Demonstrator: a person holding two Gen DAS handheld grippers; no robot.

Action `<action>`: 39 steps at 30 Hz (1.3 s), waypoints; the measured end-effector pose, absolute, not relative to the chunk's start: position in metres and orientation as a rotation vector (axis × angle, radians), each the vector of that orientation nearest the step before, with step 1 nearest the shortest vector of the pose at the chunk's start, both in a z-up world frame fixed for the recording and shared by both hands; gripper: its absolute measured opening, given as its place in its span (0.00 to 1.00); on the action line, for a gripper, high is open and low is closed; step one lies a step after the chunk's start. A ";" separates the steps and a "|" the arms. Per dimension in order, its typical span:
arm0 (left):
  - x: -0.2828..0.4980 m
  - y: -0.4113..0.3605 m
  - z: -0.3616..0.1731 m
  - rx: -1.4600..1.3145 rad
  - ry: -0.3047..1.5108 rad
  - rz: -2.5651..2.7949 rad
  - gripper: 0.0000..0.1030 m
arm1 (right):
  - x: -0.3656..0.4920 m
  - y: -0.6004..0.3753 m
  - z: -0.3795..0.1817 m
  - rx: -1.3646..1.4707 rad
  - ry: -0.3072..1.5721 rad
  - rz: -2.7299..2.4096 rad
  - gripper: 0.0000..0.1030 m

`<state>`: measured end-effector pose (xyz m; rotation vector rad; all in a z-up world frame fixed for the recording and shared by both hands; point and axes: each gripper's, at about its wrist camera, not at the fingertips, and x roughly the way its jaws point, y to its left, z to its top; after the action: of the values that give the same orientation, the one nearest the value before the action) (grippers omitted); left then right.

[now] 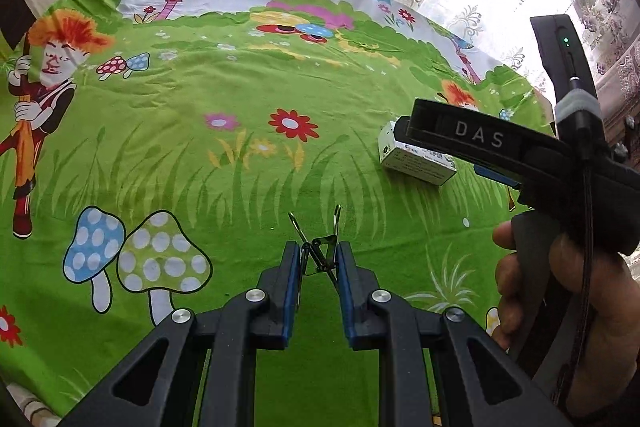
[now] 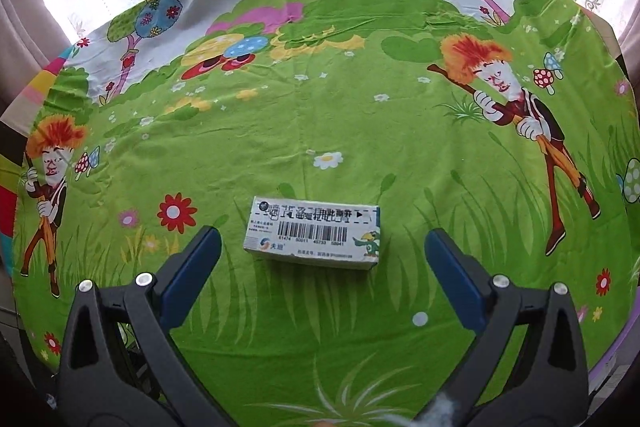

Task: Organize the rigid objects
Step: 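Grasp the small white barcode box with the right tool while the left tool holds the clip, then carry the binder clip and small white box over the purple-rimmed box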

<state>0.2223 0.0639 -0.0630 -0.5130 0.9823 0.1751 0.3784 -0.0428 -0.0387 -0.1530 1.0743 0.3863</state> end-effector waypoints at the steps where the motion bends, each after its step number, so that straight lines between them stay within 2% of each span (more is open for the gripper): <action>1: 0.222 0.066 -0.064 -0.522 0.982 0.181 0.19 | 0.380 -0.041 -0.041 -0.154 1.076 0.382 0.99; 12: 0.221 0.074 -0.072 -0.561 0.995 0.209 0.19 | 0.391 -0.039 -0.068 -0.174 1.126 0.351 0.98; 14: 0.222 0.076 -0.074 -0.569 0.999 0.216 0.19 | 0.390 -0.039 -0.069 -0.204 1.117 0.346 0.87; 17: 0.221 0.079 -0.076 -0.579 1.002 0.227 0.19 | 0.386 -0.041 -0.067 -0.225 1.100 0.354 0.77; 30: 0.217 0.075 -0.074 -0.565 1.001 0.228 0.19 | 0.345 -0.066 -0.059 -0.249 1.099 0.374 0.77; 39: 0.208 0.071 -0.067 -0.546 0.982 0.236 0.19 | 0.296 -0.088 -0.024 -0.239 1.028 0.392 0.77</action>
<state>0.2081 0.0714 -0.0671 -0.5464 0.9816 0.2362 0.2959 -0.0885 -0.0244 -0.2394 1.0280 0.3924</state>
